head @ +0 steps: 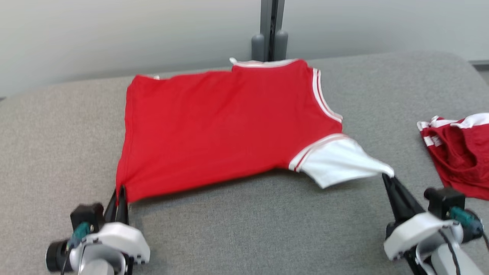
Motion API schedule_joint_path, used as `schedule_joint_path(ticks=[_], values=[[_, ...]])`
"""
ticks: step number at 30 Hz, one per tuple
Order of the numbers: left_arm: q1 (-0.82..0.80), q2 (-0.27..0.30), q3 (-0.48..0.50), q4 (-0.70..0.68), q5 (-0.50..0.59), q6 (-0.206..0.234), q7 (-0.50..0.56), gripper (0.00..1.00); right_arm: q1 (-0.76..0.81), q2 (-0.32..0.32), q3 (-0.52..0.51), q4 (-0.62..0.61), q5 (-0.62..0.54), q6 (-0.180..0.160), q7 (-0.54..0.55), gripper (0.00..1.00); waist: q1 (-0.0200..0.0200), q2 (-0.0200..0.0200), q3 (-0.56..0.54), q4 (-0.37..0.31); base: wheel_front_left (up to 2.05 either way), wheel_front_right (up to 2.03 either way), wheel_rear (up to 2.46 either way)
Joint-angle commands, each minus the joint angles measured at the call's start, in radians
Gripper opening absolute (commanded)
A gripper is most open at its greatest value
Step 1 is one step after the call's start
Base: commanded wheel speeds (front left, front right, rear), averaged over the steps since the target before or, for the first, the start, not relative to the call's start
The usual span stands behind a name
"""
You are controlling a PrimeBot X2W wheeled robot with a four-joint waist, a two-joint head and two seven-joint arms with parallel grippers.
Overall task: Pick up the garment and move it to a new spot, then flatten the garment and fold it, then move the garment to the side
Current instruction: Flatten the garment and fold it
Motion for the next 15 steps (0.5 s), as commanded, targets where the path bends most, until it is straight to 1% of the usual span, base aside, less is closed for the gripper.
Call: schedule_joint_path(ticks=[1, 4, 9, 12, 15], values=[[0.053, 0.005, 0.014, -0.006, -0.009, -0.002, -0.001, 0.0, 0.05, -0.002, 0.004, 0.002, 0.003, 0.0, 0.001, 0.0, 0.0, 0.0, -0.067, -0.016, 0.0, 0.0, 0.0], [0.126, 0.001, 0.034, -0.014, -0.018, -0.001, -0.001, 0.0, 0.118, 0.006, 0.009, 0.0, 0.011, 0.0, 0.001, 0.0, 0.0, 0.0, -0.103, -0.022, 0.0, 0.0, 0.0], [0.232, -0.004, 0.031, -0.025, -0.015, -0.007, -0.001, 0.0, 0.222, 0.011, 0.006, -0.014, 0.016, 0.0, 0.001, 0.0, 0.0, 0.0, -0.139, -0.024, 0.0, 0.0, 0.0], [0.283, -0.005, 0.045, -0.029, -0.032, 0.001, -0.001, 0.0, 0.275, 0.014, -0.002, -0.02, 0.016, 0.0, 0.001, 0.0, 0.0, 0.0, -0.154, -0.024, 0.0, 0.0, 0.0], [0.321, -0.006, 0.033, -0.029, -0.041, 0.005, -0.001, 0.0, 0.328, 0.012, 0.002, -0.023, 0.009, 0.0, 0.001, 0.0, 0.0, 0.0, -0.166, -0.019, 0.0, 0.0, 0.0]])
